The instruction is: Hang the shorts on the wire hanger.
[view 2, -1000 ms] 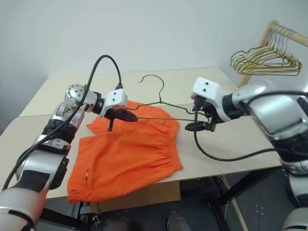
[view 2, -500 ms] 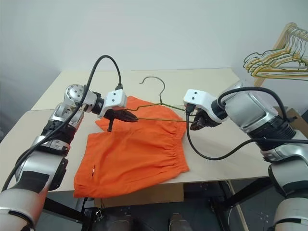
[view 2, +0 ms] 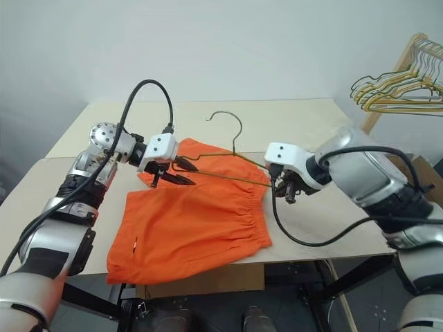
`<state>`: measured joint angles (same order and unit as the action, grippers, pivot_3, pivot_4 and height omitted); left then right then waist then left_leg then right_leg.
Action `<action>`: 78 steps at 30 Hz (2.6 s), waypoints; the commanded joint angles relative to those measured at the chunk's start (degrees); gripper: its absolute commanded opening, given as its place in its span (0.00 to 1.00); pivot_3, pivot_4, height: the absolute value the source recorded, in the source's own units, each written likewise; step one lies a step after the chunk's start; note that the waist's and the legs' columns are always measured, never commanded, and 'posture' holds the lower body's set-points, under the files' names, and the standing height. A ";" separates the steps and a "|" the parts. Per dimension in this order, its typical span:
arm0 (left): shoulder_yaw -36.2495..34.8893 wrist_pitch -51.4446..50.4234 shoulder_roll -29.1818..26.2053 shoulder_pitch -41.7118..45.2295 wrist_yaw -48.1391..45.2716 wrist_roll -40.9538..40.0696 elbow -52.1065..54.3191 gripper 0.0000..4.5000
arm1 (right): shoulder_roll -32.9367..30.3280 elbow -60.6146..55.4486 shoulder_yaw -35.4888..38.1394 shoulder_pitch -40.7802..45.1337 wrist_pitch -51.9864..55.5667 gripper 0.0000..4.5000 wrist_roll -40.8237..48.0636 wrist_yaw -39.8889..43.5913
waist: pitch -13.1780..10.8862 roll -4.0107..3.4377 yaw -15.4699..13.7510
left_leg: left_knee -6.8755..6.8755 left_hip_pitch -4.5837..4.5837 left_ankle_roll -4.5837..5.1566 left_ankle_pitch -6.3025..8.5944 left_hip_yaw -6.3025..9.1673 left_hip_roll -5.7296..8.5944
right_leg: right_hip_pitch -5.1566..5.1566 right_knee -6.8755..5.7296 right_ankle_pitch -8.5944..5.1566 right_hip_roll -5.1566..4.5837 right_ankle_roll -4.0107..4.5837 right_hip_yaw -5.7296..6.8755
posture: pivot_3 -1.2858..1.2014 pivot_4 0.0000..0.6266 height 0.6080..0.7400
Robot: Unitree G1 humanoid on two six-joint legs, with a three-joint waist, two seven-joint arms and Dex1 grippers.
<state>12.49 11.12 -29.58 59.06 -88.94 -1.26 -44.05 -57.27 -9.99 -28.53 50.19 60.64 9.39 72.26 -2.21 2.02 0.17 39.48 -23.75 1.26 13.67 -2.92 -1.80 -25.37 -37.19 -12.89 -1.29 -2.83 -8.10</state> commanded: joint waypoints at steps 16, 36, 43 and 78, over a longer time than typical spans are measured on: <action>-6.78 -25.59 -7.39 -12.33 -3.56 -24.80 29.03 1.00 | 0.43 -8.23 54.20 -58.47 31.86 0.00 38.43 -15.73 | 0.04 0.01 0.93 | 0.30 0.87 0.06 0.04 0.26 -0.07 | 1.07 0.02 -0.14 0.02 -0.53 0.15 | 0.54 0.00 1.00; -6.44 -27.11 -11.24 -17.28 -3.40 -25.52 36.98 1.00 | -0.48 3.58 35.38 -46.39 31.86 0.00 50.10 -24.95 | 0.04 0.02 0.66 | 0.26 0.98 0.06 0.05 0.26 -0.04 | 1.24 0.19 -0.22 0.01 -0.47 0.15 | 0.56 0.00 1.00; -6.60 -26.68 -11.39 -16.84 -3.19 -25.17 36.41 1.00 | 0.06 9.09 35.30 -42.81 30.56 0.00 47.30 -24.59 | 0.04 0.02 0.13 | 0.27 0.92 0.06 0.05 0.27 -0.02 | 1.22 0.21 -0.22 0.00 -0.47 0.15 | 0.57 0.00 1.00; -8.10 -27.71 -14.09 -19.79 -1.18 -25.92 38.97 1.00 | 4.12 16.89 24.60 -31.64 26.97 0.00 41.23 -16.77 | 0.04 0.03 -1.48 | 0.27 0.90 0.07 0.04 0.25 -0.05 | 1.16 0.25 -0.23 0.01 -0.35 0.15 | 0.60 0.00 1.00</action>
<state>6.21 -16.56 -42.83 39.23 -90.57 -26.68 -6.79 -53.28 5.76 -4.08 16.92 88.79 50.94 54.53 -2.17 2.05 -1.30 39.75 -22.85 1.32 13.71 -2.67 -1.86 -24.22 -36.94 -13.12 -1.27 -3.18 -7.95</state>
